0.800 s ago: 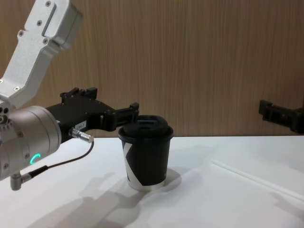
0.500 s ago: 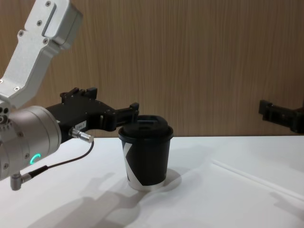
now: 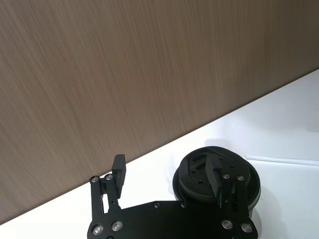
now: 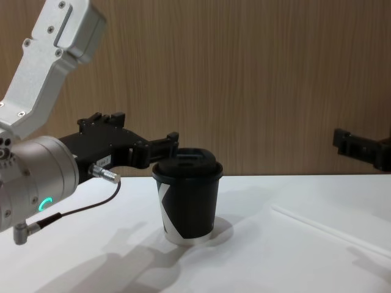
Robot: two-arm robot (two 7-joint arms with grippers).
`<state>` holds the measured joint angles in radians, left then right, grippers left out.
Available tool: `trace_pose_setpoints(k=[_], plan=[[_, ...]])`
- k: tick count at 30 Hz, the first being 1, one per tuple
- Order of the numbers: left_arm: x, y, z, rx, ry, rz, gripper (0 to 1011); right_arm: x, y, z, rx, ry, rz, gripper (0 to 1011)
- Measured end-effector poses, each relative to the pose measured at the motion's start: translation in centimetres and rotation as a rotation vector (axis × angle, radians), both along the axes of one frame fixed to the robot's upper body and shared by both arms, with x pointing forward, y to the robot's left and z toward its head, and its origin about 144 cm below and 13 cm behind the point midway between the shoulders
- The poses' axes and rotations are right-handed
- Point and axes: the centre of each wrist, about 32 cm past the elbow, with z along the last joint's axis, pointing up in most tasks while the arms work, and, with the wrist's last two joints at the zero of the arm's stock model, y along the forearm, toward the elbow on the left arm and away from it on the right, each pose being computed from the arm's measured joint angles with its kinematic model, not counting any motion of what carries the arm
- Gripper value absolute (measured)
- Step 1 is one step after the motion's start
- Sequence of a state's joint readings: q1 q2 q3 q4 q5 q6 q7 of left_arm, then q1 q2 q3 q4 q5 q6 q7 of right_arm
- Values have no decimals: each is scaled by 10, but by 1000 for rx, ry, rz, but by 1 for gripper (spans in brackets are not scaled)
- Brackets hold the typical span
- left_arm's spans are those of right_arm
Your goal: Pick up the straw with one hand, pass it to the other hand, and insert it into the cup.
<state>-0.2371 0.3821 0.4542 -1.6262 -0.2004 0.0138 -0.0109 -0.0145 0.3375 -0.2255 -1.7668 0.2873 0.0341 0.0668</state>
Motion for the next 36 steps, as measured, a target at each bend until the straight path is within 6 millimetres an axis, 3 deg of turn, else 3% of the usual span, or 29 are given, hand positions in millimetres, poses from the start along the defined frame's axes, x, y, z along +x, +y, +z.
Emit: trace_pose_setpoints(k=[18, 36], plan=[[0, 0, 0, 0, 0, 0, 1003, 16, -24, 7, -79, 1, 29, 1001], [0, 0, 0, 0, 0, 0, 1003, 37, -53, 17, -217, 120, 134, 1001]])
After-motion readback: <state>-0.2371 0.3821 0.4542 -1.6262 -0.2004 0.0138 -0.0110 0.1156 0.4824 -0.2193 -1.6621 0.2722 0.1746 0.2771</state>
